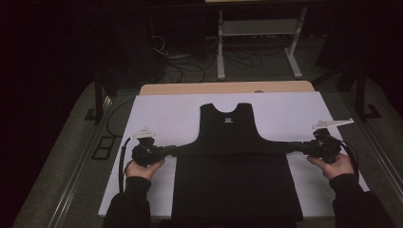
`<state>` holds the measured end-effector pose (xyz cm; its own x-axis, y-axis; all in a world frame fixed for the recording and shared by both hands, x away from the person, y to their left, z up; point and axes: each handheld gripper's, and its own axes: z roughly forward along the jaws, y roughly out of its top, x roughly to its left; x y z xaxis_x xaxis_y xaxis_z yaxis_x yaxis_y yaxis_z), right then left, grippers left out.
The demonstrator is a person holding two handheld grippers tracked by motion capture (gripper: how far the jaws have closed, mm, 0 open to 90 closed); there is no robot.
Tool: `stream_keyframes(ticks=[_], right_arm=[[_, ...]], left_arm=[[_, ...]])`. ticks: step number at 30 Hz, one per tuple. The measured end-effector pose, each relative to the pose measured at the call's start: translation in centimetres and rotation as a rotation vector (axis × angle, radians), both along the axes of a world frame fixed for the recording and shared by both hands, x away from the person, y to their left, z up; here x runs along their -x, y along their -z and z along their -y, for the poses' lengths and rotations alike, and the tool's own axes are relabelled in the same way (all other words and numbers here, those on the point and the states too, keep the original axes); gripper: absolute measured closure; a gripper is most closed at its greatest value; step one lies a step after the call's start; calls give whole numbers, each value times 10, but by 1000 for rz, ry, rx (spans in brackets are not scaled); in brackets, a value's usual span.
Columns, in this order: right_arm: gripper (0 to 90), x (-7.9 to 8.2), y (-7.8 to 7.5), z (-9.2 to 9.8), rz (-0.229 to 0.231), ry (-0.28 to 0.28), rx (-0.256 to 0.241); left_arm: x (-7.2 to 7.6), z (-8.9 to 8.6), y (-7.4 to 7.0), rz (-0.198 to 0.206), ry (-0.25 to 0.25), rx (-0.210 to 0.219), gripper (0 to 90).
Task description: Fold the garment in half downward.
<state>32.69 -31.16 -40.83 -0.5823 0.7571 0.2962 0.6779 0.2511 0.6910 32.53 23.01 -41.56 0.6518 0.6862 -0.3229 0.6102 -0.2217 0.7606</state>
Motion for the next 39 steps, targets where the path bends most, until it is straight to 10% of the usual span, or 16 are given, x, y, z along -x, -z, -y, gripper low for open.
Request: stream_keyframes(ticks=[39], right_arm=[[829,23,14,-2,-121,-43,10]], left_arm=[[14,4,15,-119,40,-87,865]])
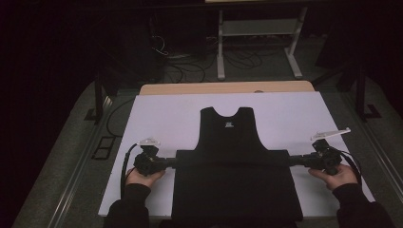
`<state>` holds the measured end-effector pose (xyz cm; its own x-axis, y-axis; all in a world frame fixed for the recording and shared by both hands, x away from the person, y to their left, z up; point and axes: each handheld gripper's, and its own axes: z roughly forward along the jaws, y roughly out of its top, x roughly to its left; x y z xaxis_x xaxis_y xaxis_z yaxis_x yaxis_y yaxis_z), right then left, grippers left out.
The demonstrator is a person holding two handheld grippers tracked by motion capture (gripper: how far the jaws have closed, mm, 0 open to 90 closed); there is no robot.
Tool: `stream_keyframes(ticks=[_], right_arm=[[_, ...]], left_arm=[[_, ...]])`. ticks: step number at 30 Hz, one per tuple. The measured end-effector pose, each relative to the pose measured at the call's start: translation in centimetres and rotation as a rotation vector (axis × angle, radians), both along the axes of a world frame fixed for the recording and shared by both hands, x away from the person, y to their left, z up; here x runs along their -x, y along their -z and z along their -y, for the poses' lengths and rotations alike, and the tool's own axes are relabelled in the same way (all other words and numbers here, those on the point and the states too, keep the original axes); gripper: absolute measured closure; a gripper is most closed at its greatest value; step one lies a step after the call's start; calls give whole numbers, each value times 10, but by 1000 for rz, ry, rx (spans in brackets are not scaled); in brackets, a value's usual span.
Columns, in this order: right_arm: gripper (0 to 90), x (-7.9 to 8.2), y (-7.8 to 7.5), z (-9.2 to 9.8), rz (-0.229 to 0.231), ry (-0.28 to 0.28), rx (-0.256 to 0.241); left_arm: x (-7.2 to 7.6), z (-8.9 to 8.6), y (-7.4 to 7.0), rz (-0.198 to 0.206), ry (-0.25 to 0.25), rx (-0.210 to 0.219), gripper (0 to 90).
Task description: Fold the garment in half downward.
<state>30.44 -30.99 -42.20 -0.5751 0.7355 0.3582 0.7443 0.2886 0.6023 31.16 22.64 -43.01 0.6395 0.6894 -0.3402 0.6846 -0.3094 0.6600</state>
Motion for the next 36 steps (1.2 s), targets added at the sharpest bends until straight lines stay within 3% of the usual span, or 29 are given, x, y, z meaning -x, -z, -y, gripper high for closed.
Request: stream_keyframes(ticks=[30,36], right_arm=[[802,4,12,-2,-83,-6,35],[720,6,7,-1,-39,18,51]], left_arm=[[3,2,5,-48,12,-26,859],[3,4,6,-42,33,-29,818]])
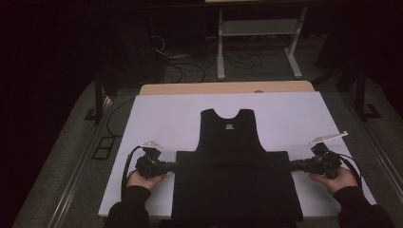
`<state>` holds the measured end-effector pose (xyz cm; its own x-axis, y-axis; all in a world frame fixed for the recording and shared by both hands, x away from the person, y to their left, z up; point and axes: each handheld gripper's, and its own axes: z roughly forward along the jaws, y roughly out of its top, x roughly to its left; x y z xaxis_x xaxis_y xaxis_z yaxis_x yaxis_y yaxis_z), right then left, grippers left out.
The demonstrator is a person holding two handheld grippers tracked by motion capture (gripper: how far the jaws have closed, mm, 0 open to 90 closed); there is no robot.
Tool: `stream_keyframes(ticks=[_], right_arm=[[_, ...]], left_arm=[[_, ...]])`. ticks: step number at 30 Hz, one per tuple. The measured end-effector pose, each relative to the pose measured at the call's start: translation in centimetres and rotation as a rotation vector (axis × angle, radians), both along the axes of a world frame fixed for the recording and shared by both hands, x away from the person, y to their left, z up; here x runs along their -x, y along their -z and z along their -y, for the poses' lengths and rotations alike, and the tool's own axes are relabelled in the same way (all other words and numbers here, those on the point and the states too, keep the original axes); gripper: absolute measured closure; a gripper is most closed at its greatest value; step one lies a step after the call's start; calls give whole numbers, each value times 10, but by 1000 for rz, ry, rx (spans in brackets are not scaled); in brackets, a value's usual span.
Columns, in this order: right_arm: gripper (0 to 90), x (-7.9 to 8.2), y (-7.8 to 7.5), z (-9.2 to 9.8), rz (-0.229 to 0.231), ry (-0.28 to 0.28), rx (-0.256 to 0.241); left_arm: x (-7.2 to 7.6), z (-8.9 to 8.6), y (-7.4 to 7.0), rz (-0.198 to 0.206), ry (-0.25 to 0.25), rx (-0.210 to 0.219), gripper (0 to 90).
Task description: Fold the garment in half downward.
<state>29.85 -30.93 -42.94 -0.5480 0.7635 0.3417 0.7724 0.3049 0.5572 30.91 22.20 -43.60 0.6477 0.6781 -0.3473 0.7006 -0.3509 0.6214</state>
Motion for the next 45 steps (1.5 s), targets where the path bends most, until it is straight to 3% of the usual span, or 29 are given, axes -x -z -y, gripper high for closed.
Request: stream_keyframes(ticks=[7,15,19,22,29,36,45], right_arm=[[629,1,-4,2,40,12,4],[435,2,-10,1,100,24,-5],[356,1,-10,1,104,35,-5],[263,0,-12,2,113,38,-17],[0,-3,-14,2,150,41,-16],[0,-8,-20,3,188,44,-19],[0,-17,-30,1,243,37,-8]], left_arm=[[1,1,-2,30,-9,-3,637],[-2,1,-8,45,10,21,440],[-1,2,-11,81,3,7,358],[-2,1,-14,101,-12,11,300],[-7,-6,-15,92,-32,46,150],[-12,-4,-18,145,-6,53,1],[-20,0,-20,181,19,48,0]])
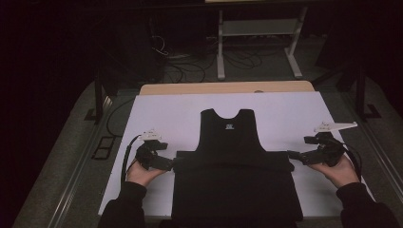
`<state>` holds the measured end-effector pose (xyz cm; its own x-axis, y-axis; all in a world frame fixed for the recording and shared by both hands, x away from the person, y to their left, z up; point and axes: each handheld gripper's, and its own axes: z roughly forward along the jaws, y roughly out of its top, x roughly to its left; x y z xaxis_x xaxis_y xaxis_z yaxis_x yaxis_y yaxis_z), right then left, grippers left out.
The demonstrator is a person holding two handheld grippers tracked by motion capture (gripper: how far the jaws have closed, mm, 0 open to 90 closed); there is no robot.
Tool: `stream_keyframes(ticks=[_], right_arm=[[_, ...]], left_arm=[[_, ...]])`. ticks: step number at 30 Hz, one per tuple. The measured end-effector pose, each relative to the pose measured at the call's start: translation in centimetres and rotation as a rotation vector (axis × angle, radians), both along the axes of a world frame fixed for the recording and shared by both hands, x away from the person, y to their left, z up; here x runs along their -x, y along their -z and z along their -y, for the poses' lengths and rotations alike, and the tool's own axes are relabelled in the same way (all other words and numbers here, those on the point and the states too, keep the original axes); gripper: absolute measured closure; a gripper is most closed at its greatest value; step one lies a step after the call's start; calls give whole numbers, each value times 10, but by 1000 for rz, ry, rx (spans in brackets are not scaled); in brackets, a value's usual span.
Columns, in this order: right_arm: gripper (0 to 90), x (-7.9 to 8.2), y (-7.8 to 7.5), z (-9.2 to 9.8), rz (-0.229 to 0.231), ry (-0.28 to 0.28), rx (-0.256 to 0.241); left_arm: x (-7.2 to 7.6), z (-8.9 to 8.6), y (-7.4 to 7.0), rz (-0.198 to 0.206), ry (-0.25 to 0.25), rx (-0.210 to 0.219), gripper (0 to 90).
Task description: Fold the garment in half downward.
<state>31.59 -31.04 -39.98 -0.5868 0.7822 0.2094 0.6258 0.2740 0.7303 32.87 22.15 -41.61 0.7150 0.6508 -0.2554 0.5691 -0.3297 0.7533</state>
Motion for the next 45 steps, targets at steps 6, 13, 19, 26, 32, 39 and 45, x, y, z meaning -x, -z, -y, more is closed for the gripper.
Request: stream_keyframes(ticks=[6,13,19,26,32,39,45], right_arm=[[0,-7,-8,-1,5,-24,1],[0,-15,-14,0,1,-31,10],[0,-21,-24,-3,9,-47,23],[0,-32,-35,-7,2,-64,15],[0,-41,-41,-12,-6,-78,25],[0,-51,-45,-19,-6,-94,42],[0,-61,-53,-25,1,-108,41]], left_arm=[[-2,-2,-9,23,0,-10,0],[-9,-7,-20,39,-12,-5,0],[-17,-1,-28,48,10,-21,0],[-28,4,-36,44,32,-35,0],[-34,8,-45,56,57,-45,0],[-44,10,-53,61,70,-64,0],[-56,11,-57,57,64,-51,0]])
